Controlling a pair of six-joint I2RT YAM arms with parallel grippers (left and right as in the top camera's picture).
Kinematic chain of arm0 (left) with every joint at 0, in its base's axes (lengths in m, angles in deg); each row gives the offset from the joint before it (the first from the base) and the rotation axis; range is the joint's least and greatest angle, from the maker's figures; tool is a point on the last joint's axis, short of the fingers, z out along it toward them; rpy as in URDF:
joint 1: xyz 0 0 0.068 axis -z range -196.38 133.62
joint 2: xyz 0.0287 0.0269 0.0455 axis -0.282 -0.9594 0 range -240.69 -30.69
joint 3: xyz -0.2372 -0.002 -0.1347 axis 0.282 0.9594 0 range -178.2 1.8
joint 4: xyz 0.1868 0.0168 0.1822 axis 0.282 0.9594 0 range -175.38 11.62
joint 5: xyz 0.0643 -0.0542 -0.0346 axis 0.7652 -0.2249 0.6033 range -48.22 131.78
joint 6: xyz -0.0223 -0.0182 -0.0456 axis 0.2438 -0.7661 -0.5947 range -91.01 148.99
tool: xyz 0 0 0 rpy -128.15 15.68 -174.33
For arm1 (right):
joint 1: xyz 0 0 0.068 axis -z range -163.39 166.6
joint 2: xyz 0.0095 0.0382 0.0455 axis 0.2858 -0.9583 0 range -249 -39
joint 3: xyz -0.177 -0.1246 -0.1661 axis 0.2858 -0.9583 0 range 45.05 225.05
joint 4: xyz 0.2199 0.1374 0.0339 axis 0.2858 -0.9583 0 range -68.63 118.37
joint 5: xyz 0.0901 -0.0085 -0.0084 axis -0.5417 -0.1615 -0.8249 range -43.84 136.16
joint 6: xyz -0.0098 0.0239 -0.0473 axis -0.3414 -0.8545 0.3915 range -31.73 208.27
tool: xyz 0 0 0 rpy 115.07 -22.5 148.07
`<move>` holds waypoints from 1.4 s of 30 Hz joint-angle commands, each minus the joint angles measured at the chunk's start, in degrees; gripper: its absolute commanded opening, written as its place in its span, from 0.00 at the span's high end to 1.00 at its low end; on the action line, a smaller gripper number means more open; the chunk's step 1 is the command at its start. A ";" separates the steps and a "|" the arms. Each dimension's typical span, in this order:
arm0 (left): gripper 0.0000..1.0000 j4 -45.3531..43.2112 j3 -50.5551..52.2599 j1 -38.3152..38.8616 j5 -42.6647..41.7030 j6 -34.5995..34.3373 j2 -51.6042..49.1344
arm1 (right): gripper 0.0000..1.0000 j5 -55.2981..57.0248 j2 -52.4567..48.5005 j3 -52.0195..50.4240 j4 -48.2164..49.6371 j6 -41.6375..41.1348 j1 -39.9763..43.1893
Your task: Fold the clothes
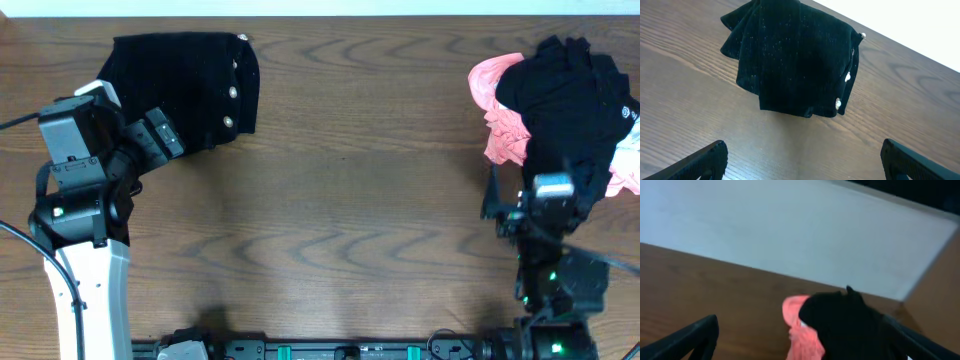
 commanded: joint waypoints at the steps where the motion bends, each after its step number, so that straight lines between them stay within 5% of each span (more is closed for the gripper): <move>1: 0.02 0.00 -0.17 -0.04 -0.37 0.68 -0.13 | 0.01 -0.81 6.38 -6.12 0.57 0.13 1.01; 12: 0.02 0.00 -0.17 -0.04 -0.37 0.68 -0.11 | 0.01 -0.83 19.85 -20.74 0.33 -9.57 0.98; 42: 0.02 0.00 -0.17 -0.04 -0.37 0.68 -0.11 | 0.01 -1.29 20.35 -20.63 -2.82 -9.33 0.98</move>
